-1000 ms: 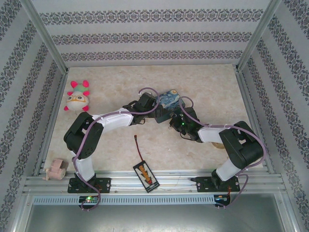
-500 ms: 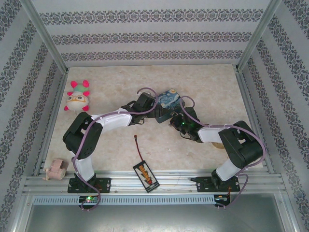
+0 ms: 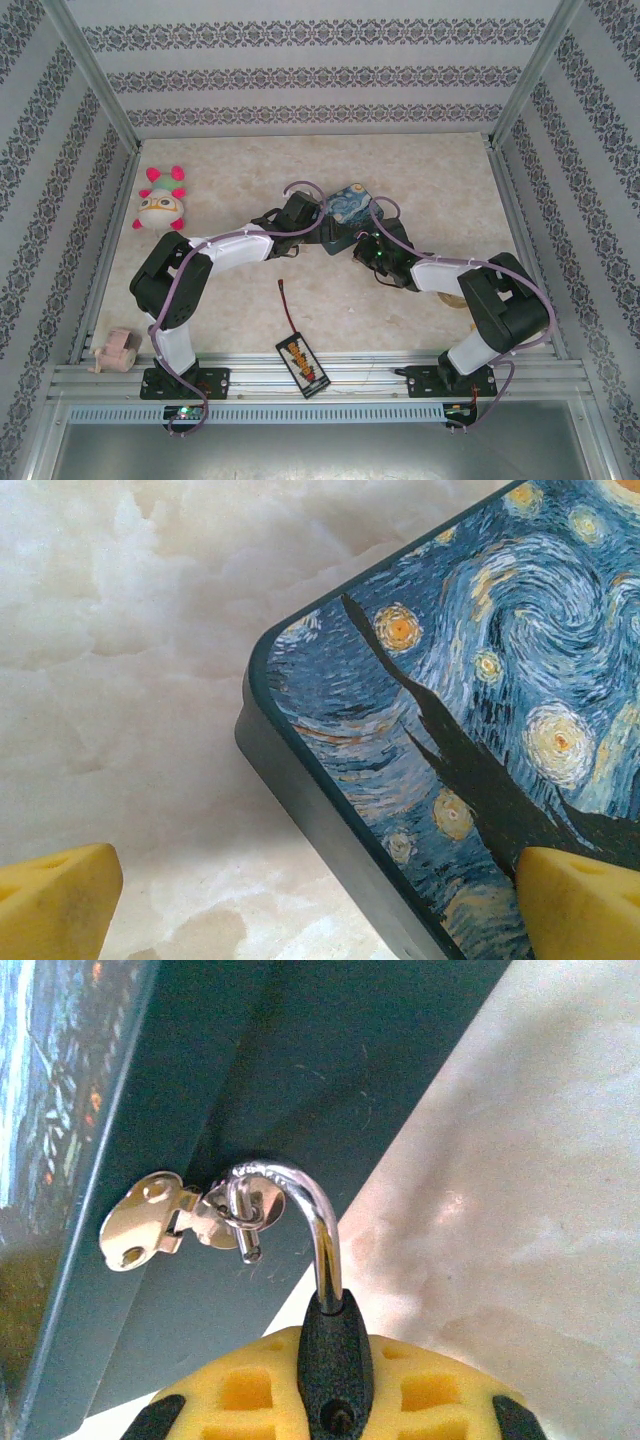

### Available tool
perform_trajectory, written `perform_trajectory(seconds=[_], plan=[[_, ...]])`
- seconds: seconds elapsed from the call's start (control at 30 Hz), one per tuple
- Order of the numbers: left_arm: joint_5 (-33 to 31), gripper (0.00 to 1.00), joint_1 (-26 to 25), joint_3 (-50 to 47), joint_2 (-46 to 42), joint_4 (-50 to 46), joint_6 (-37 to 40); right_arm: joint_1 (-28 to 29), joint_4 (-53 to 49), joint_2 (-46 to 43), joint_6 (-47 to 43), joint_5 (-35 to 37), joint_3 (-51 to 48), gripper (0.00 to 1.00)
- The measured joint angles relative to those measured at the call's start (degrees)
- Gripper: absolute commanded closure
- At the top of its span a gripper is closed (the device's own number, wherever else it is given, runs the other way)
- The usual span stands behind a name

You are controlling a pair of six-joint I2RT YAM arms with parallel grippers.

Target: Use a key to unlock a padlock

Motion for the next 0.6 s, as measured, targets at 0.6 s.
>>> perform_trajectory(seconds=[0.6], plan=[[0.00,0.01,0.00,0.00,-0.07,-0.17,0.04,-2.54,-3.15,0.63,-8.94,-4.66,0.33,0.85]])
